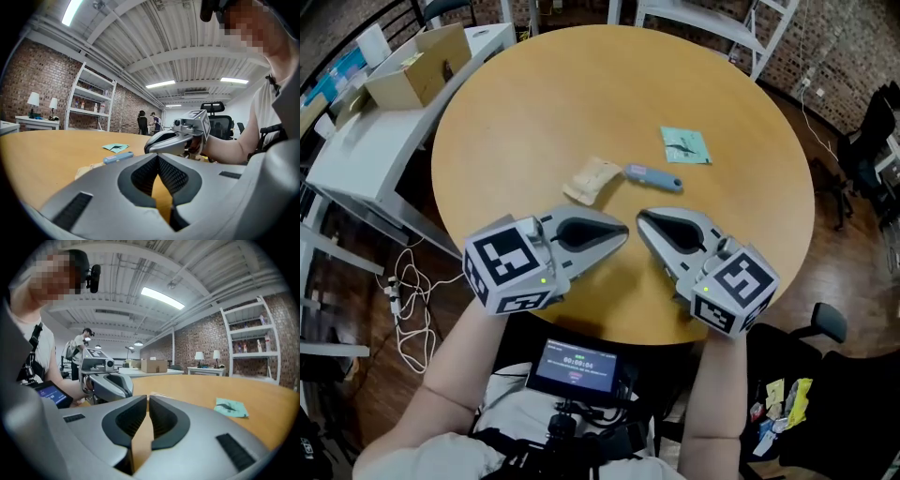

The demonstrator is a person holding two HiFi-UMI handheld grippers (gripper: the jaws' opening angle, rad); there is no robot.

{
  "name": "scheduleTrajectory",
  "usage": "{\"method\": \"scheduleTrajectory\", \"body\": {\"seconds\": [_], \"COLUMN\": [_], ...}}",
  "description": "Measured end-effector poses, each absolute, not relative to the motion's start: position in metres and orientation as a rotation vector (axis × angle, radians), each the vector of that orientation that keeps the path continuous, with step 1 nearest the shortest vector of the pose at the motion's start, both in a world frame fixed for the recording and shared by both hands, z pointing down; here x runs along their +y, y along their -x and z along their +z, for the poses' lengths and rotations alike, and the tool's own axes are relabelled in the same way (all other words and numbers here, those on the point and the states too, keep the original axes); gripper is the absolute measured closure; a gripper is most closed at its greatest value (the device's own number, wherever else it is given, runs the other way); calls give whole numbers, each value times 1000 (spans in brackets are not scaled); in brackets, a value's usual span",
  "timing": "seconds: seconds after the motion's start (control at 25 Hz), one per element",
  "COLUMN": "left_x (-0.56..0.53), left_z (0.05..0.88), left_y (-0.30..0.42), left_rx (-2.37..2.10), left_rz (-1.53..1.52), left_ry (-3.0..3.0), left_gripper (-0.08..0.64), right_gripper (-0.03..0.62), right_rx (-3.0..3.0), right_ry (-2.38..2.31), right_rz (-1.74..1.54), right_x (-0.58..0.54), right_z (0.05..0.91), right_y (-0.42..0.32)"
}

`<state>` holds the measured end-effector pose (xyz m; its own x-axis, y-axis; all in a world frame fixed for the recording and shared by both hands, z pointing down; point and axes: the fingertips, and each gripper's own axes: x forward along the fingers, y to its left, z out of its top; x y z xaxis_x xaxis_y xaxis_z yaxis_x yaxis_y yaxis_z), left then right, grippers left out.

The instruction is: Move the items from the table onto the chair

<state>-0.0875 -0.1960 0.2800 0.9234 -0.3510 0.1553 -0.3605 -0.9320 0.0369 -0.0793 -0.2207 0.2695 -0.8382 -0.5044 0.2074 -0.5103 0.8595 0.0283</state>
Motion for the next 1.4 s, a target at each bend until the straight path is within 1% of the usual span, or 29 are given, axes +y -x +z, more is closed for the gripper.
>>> {"method": "scheduleTrajectory", "body": {"seconds": [0.16, 0.2, 0.24, 0.32, 0.36, 0.48, 0.52, 0.64, 0.68, 0.72, 0.76, 1.0, 1.2, 1.24, 1.28, 1.4], "left_x": [-195, -195, -195, -195, -195, -192, -191, -192, -192, -192, -192, -191, -190, -190, -190, -191], "left_z": [281, 281, 281, 281, 281, 279, 279, 279, 279, 279, 279, 279, 278, 278, 278, 279], "left_y": [86, 86, 86, 86, 86, 84, 83, 84, 84, 84, 84, 82, 84, 84, 84, 85], "left_rx": [-554, -554, -554, -556, -555, -533, -531, -536, -537, -537, -535, -527, -528, -528, -528, -530], "left_rz": [240, 233, 226, 227, 236, 261, 261, 257, 257, 257, 257, 255, 254, 254, 254, 254], "left_ry": [-3018, -3021, -3023, -3023, -3021, -3017, -3017, -3014, -3014, -3013, -3014, -3014, -3012, -3013, -3013, -3014], "left_gripper": [552, 552, 552, 551, 551, 551, 551, 551, 551, 551, 551, 551, 551, 551, 551, 552], "right_gripper": [558, 515, 489, 460, 446, 445, 428, 422, 391, 386, 365, 362, 365, 398, 445, 448], "right_rx": [-2711, -2680, -2642, -2543, -2486, -2311, -2264, -2171, -2151, -2135, -2127, -2165, -2234, -2240, -2243, -2263], "right_ry": [-800, -796, -790, -761, -736, -634, -596, -485, -455, -436, -424, -364, -355, -355, -358, -394], "right_rz": [-108, -127, -146, -190, -216, -292, -303, -255, -220, -187, -155, 63, 207, 211, 203, 168], "right_x": [-230, -235, -241, -250, -252, -257, -260, -271, -277, -285, -293, -319, -319, -317, -317, -315], "right_z": [246, 242, 241, 246, 250, 263, 267, 285, 293, 300, 306, 338, 343, 342, 342, 336], "right_y": [64, 61, 59, 55, 54, 47, 46, 42, 41, 39, 37, 36, 35, 35, 34, 31]}}
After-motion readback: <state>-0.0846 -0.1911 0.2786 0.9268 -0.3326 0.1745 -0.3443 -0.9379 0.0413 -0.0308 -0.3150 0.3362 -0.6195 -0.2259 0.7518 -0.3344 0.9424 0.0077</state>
